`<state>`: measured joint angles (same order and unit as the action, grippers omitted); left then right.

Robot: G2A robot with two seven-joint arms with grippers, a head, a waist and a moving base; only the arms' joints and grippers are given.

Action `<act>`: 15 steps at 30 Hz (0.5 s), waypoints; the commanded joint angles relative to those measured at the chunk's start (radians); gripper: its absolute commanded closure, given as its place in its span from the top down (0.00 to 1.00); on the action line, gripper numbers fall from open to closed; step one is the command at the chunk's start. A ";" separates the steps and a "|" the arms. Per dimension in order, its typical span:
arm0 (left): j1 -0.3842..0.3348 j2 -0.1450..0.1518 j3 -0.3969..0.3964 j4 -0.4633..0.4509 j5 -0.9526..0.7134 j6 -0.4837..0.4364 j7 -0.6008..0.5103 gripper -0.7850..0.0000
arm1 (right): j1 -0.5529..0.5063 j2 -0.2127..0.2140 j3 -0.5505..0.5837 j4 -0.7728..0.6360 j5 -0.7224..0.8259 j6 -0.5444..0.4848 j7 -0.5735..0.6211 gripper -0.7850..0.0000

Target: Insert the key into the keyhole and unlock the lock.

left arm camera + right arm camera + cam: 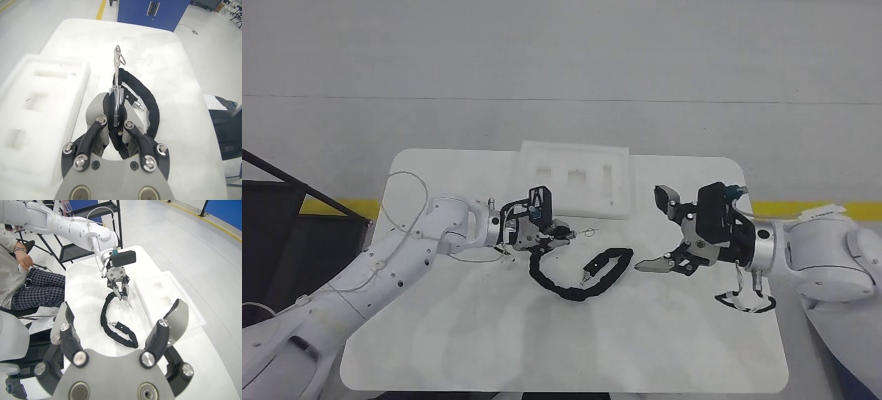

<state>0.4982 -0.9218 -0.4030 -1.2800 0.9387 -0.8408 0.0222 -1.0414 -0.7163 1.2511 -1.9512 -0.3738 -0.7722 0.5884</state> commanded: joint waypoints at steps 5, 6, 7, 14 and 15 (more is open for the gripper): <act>0.000 -0.044 0.021 0.043 0.133 0.051 0.033 0.01 | -0.020 -0.003 0.005 0.016 -0.016 -0.016 -0.034 1.00; 0.000 -0.051 0.024 0.050 0.153 0.055 0.040 0.58 | -0.022 -0.005 0.002 0.021 -0.017 -0.018 -0.040 1.00; 0.000 -0.057 0.023 0.056 0.166 0.061 0.058 1.00 | -0.022 -0.006 0.000 0.025 -0.019 -0.021 -0.045 1.00; 0.002 -0.088 0.007 0.099 0.185 0.026 0.144 1.00 | -0.004 -0.019 -0.036 0.070 -0.015 -0.043 -0.082 1.00; 0.004 -0.090 -0.001 0.101 0.169 0.010 0.166 1.00 | 0.000 -0.022 -0.045 0.080 -0.004 -0.048 -0.095 1.00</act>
<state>0.5001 -1.0103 -0.3957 -1.1808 1.1229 -0.8144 0.1647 -1.0455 -0.7361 1.2139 -1.8807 -0.3875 -0.8156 0.5043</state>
